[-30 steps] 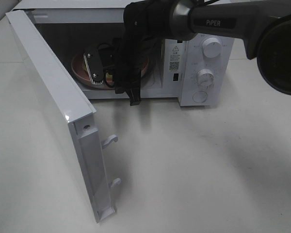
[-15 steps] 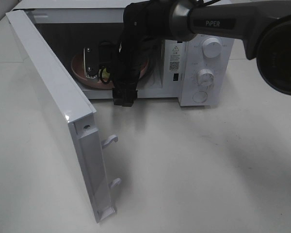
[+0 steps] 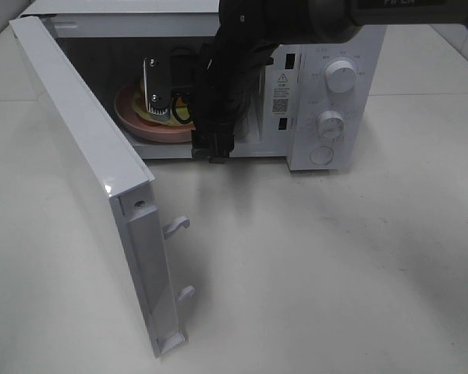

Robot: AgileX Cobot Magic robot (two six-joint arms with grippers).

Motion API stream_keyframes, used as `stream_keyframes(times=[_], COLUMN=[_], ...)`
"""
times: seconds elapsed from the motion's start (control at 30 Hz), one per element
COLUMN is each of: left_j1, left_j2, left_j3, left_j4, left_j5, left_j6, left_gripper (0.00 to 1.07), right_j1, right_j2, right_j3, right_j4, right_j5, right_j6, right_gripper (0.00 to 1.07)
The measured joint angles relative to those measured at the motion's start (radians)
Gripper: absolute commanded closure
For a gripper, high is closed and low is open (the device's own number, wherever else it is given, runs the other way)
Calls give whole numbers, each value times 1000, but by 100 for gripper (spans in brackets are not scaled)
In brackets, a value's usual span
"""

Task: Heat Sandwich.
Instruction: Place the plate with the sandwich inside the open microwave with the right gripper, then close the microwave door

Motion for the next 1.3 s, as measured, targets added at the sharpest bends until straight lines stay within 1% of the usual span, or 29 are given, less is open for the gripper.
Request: stream_keyframes(times=[0.03, 0.07, 0.13, 0.2, 0.23, 0.3, 0.33, 0.37, 0.47, 0.5, 0.57, 0.63, 0.67, 0.7, 0.8, 0.83, 0.87, 0.97, 1.0, 1.1, 1.13, 1.17, 1.23, 1.27, 1.3], left_j1=[0, 0, 0, 0, 0, 0, 0, 0, 0, 0, 0, 0, 0, 0, 0, 0, 0, 0, 0, 0, 0, 0, 0, 0, 0], left_j2=[0, 0, 0, 0, 0, 0, 0, 0, 0, 0, 0, 0, 0, 0, 0, 0, 0, 0, 0, 0, 0, 0, 0, 0, 0], left_j3=[0, 0, 0, 0, 0, 0, 0, 0, 0, 0, 0, 0, 0, 0, 0, 0, 0, 0, 0, 0, 0, 0, 0, 0, 0], left_j4=[0, 0, 0, 0, 0, 0, 0, 0, 0, 0, 0, 0, 0, 0, 0, 0, 0, 0, 0, 0, 0, 0, 0, 0, 0], left_j5=[0, 0, 0, 0, 0, 0, 0, 0, 0, 0, 0, 0, 0, 0, 0, 0, 0, 0, 0, 0, 0, 0, 0, 0, 0], left_j6=[0, 0, 0, 0, 0, 0, 0, 0, 0, 0, 0, 0, 0, 0, 0, 0, 0, 0, 0, 0, 0, 0, 0, 0, 0], left_gripper=[9, 9, 9, 9, 9, 9, 9, 9, 9, 9, 9, 9, 9, 9, 9, 9, 9, 9, 9, 9, 9, 9, 9, 9, 9], right_j1=[0, 0, 0, 0, 0, 0, 0, 0, 0, 0, 0, 0, 0, 0, 0, 0, 0, 0, 0, 0, 0, 0, 0, 0, 0], right_j2=[0, -28, -60, -72, -103, -135, -164, -164, -209, -243, -259, -289, -320, -320, -374, -406, -406, -469, -469, -521, -553, -553, -586, -624, -624], right_j3=[0, 42, 87, 104, 147, 183, 219, 219, 277, 312, 328, 366, 407, 407, 464, 501, 501, 574, 574, 625, 657, 657, 691, 724, 724], right_j4=[0, 0, 0, 0, 0, 0, 0, 0, -7, -14, -16, -18, -18, -18, -18, -18, -18, -18, -18, -18, -18, -18, -18, -18, -18], right_j5=[0, -17, -35, -42, -52, -62, -68, -68, -78, -84, -85, -89, -91, -91, -99, -105, -105, -113, -113, -116, -116, -116, -116, -116, -116], right_j6=[0, 0, 0, 0, 1, 2, 3, 3, 7, 7, 7, 7, 15, 15, 26, 33, 33, 57, 57, 74, 86, 86, 110, 138, 138], right_gripper=[31, 31, 31, 31, 31, 31, 31, 31, 31, 31, 31, 31, 31, 31, 31, 31, 31, 31, 31, 31, 31, 31, 31, 31, 31])
